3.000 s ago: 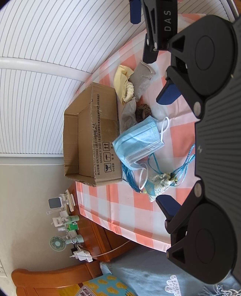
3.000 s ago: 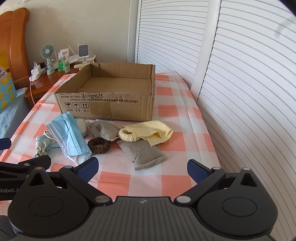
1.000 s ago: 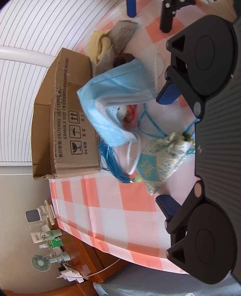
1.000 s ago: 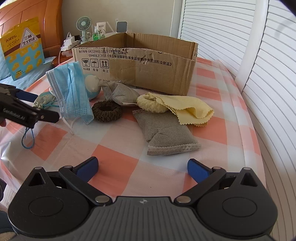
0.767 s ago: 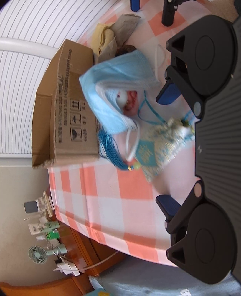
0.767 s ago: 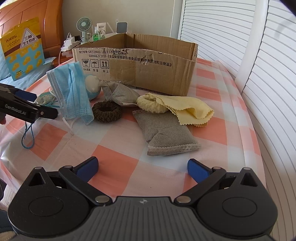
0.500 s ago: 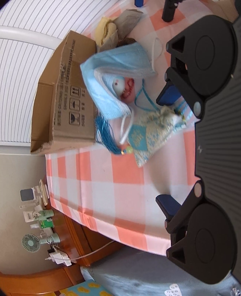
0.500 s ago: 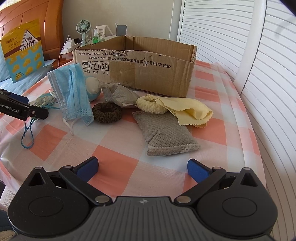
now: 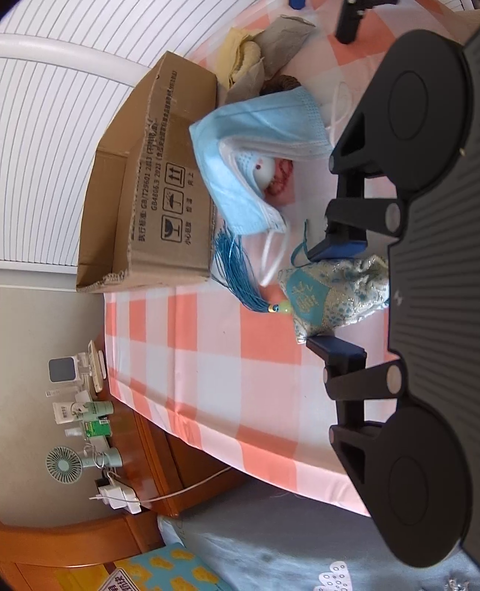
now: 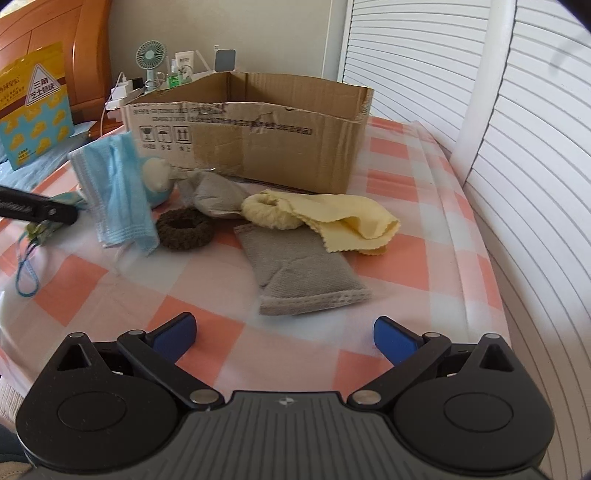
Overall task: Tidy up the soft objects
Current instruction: 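Grasp the grey fabric sachet with the right gripper while the left gripper lifts the floral sachet, then release the floral sachet into the box with the left gripper while the right gripper carries the grey sachet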
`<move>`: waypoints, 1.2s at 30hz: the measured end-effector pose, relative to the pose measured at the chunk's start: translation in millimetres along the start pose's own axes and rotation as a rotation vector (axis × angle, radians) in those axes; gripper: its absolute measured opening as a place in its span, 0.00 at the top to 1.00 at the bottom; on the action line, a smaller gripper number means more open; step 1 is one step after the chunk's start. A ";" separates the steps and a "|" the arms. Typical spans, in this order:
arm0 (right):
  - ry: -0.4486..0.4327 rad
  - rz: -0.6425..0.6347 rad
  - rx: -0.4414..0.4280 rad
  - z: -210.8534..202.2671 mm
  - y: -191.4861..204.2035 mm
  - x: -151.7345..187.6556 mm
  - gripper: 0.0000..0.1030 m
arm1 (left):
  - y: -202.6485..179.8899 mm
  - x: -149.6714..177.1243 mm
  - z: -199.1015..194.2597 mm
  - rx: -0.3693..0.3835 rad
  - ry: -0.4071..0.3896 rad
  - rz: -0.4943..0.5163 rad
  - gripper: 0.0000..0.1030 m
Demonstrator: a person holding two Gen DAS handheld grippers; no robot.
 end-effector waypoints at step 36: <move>-0.002 -0.066 -0.083 -3.6 9.6 -32.3 0.64 | -5.4 -2.6 -33.5 0.080 0.024 0.102 0.70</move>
Point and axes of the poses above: each gripper's, at about its wrist camera, not at the fingertips, and z roughly the way its jaws point, y to its left, x to its underside, the point moved 5 cm from there along z, roughly the way its jaws point, and after that the axes turned 7 degrees about x, right-handed, at the moved point
